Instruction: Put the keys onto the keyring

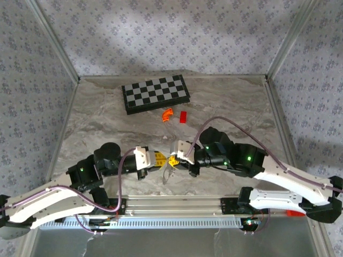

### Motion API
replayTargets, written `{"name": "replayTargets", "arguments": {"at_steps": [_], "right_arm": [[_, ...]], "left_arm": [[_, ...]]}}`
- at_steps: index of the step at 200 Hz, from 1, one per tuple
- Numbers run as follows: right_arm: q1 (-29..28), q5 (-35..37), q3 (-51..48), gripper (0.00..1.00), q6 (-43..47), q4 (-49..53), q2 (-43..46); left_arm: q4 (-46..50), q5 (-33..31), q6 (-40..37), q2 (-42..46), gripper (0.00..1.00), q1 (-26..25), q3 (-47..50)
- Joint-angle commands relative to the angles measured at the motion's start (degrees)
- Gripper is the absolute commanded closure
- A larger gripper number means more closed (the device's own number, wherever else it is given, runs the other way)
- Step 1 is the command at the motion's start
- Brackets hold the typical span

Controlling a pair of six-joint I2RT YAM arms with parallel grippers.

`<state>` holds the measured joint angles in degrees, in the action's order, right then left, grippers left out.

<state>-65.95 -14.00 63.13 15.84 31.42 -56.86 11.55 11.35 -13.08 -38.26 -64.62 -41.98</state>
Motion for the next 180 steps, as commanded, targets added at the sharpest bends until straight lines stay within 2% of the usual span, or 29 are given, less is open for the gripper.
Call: {"name": "replayTargets", "arguments": {"at_steps": [1,50,75,108,149,180], "right_arm": [[-0.81,1.29,2.94,1.00,1.65,2.73,-0.74],[-1.32,1.72,4.13,1.00,2.06,5.23,-2.35],[-1.37,1.87,4.21,1.00,2.09,5.28,-2.39],[-1.33,2.39,4.08,1.00,1.50,5.13,-1.81],[-0.55,0.93,1.31,0.78,-0.39,2.55,0.83],[0.12,-0.31,0.83,0.76,-0.72,0.84,1.92]], "left_arm": [[0.81,-1.53,-1.16,0.00,0.88,-0.07,-1.56],[0.06,0.06,-1.16,-1.66,0.87,-0.07,-1.79],[-0.79,1.33,-0.94,-2.23,1.00,-0.07,-1.93],[-2.38,2.61,-0.26,-1.25,1.00,-0.07,-1.79],[-6.21,5.46,0.81,1.60,1.00,-0.07,-0.80],[-7.88,7.36,1.39,2.31,1.00,-0.07,-0.82]]}}
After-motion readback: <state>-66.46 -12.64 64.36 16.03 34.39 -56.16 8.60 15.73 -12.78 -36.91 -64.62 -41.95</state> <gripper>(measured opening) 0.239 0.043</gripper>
